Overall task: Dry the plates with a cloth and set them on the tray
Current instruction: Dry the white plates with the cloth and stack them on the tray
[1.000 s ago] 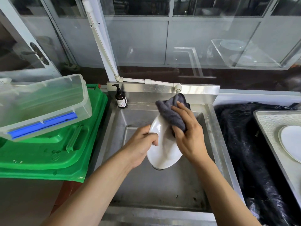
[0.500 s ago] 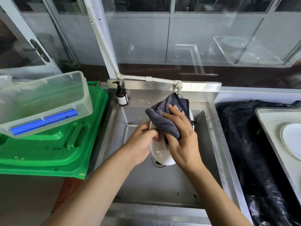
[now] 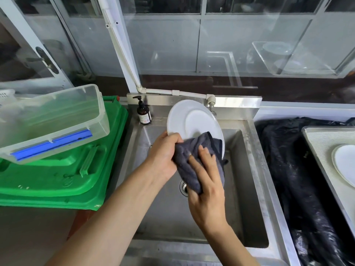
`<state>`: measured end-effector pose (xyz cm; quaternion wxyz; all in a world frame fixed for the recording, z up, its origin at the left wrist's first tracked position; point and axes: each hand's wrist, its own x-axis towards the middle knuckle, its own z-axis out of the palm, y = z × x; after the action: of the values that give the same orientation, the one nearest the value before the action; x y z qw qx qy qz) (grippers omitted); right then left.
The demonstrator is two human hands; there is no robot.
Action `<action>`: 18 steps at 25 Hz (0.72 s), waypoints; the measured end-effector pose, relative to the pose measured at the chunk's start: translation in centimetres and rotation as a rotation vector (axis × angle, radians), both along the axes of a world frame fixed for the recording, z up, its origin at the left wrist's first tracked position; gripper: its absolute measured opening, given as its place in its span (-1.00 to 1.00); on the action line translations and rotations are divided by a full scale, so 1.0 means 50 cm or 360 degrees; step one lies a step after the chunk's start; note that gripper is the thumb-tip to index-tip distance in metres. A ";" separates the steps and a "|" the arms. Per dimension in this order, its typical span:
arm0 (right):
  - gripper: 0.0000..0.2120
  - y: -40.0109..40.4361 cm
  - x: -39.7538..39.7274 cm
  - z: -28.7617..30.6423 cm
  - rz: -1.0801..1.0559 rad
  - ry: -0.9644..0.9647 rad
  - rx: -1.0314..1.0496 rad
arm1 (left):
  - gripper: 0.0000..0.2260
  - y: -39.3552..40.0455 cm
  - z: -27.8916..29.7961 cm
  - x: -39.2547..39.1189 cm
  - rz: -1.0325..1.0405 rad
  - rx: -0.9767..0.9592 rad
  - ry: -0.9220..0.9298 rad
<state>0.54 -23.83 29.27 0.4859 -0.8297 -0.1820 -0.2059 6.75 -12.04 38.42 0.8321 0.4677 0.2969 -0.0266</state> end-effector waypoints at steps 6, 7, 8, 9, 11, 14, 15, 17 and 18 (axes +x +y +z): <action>-0.52 -0.042 0.009 -0.059 0.0108 -0.0164 -0.0138 | -0.60 0.031 -0.025 -0.006 0.0010 -0.0136 0.0015; -0.50 -0.048 0.006 -0.067 0.0044 -0.0063 -0.0057 | -0.57 0.034 -0.028 -0.005 0.0001 -0.0147 -0.0008; -0.45 -0.052 0.006 -0.069 -0.0038 0.0073 0.0061 | -0.55 0.040 -0.030 -0.004 -0.0002 -0.0146 -0.0027; -0.42 -0.054 0.010 -0.065 -0.0116 0.0228 0.0228 | -0.55 0.046 -0.031 -0.003 -0.0015 -0.0151 -0.0044; -0.47 -0.057 0.034 -0.043 -0.0240 0.0543 0.0663 | -0.54 0.053 -0.035 -0.009 -0.0107 -0.0131 -0.0041; -0.52 -0.074 0.105 0.000 -0.0352 0.0830 0.0890 | -0.58 0.052 -0.042 -0.027 -0.0296 -0.0057 -0.0064; -0.50 -0.083 0.127 0.014 -0.0355 0.0813 0.0814 | -0.61 0.051 -0.043 -0.031 -0.0345 -0.0037 -0.0083; -0.45 -0.092 0.159 0.045 -0.0335 0.0682 0.0651 | -0.63 0.047 -0.037 -0.039 -0.0437 0.0038 -0.0093; -0.45 -0.089 0.168 0.059 -0.0295 0.0594 0.0567 | -0.63 0.041 -0.031 -0.041 -0.0476 0.0099 -0.0088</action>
<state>8.96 -28.30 32.22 0.6284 -0.7679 0.0266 -0.1217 4.70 -9.98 36.87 0.8118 0.5327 0.2017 -0.1284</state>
